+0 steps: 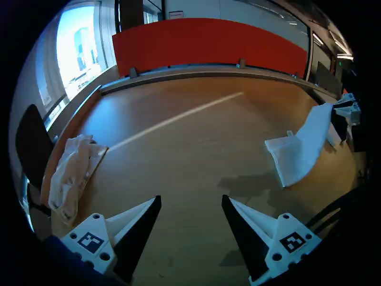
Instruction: Fold towel
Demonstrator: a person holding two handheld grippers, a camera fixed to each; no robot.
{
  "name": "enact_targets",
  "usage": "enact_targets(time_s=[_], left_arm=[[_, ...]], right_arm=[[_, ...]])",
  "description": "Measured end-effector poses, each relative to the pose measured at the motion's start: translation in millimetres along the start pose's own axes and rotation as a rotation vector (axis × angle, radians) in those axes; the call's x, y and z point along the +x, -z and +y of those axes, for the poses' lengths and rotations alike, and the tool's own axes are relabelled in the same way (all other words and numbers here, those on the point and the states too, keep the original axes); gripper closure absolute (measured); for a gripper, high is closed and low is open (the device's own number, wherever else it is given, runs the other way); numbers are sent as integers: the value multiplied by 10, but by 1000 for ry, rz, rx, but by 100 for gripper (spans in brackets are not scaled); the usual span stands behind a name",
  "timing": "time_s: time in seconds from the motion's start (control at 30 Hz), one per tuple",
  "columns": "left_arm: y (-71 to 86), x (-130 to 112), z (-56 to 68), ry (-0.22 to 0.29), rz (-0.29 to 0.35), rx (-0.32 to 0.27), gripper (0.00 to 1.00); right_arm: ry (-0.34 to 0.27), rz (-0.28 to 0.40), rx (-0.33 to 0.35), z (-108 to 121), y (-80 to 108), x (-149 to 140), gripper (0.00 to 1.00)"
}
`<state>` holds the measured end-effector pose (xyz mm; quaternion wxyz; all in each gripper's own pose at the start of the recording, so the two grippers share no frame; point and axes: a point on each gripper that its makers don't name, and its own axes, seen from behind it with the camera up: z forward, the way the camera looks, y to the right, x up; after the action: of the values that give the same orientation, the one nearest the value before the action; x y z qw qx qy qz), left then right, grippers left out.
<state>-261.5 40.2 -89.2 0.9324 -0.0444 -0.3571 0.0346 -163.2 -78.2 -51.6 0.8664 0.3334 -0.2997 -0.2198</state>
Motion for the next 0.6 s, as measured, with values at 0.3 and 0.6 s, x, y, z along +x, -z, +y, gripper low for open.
enact_targets(time_s=[0.3, 0.6], left_arm=[[14, -4, -16, 3, 1, 4, 6], [26, -9, -35, 5, 4, 5, 6]], right_arm=[[26, 5, 50, -219, -69, 72, 93], [50, -4, 98, -442, -164, 68, 94]])
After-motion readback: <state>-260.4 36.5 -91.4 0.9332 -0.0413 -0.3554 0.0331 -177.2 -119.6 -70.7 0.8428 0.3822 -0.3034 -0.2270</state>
